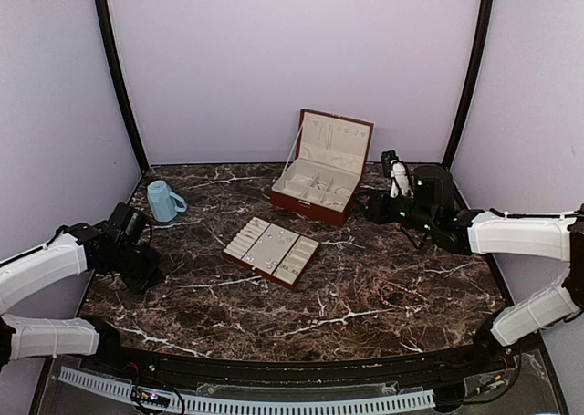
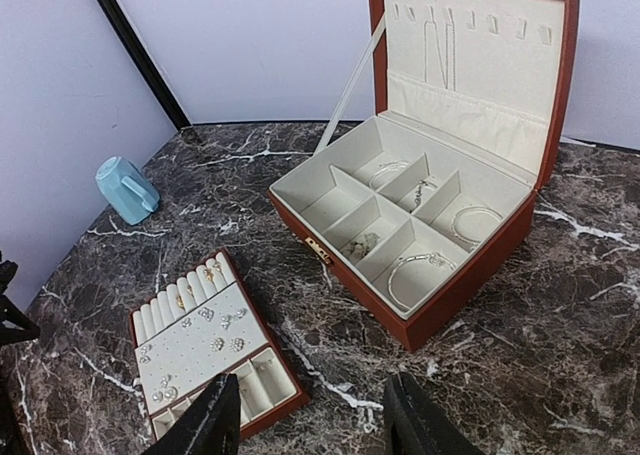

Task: Organize the mixed jewelry
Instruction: Pick up the earring from the corner of the board.

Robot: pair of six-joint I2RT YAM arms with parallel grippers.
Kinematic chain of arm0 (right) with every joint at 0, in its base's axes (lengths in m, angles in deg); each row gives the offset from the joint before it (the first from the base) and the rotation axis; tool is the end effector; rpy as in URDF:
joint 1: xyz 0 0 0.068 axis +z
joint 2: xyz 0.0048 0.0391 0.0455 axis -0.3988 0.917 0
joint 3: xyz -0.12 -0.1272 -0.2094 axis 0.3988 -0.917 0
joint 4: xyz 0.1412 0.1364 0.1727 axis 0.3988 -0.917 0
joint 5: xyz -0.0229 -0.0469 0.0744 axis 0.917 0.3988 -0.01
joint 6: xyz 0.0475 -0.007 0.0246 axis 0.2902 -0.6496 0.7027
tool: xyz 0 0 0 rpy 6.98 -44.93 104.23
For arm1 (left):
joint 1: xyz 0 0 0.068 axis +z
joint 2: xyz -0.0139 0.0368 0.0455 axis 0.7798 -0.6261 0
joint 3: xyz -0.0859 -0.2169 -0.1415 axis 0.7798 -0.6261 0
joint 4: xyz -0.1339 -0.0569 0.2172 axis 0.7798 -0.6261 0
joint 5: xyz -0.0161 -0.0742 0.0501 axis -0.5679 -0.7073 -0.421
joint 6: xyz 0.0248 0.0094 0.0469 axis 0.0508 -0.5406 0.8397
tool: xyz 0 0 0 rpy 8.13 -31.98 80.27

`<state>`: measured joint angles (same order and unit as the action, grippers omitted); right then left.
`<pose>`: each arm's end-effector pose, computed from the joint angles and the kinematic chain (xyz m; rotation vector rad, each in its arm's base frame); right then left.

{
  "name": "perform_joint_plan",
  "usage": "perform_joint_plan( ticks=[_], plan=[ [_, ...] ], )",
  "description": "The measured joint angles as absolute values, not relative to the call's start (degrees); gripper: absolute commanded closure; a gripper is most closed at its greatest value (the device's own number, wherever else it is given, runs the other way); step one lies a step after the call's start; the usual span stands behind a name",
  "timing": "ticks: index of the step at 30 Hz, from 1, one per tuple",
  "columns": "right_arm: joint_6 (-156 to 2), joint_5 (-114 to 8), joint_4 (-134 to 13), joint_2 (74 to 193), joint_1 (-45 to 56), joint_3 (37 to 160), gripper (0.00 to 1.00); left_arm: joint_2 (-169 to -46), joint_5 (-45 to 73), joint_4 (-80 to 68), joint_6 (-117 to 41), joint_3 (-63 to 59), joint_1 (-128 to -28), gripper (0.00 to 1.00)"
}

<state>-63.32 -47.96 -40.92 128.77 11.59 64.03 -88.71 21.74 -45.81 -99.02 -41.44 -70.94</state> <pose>0.2423 0.1722 0.2467 -0.2752 1.8958 0.7093 0.1649 -0.0594 0.1952 -1.2230 2.4640 -0.5198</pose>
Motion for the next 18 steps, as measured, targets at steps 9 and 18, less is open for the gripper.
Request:
perform_joint_plan(
  ticks=[9,18],
  plan=[
    [-55.37,-54.48,-34.45,128.81,11.59,61.28,0.47,-98.15,21.99,-27.87,-102.32,-36.08,-81.89,1.0],
    [-53.31,-58.0,-27.28,132.83,18.45,61.71,0.53,-111.16,21.39,-3.47,-110.77,-33.76,-89.26,1.0]
  ],
)
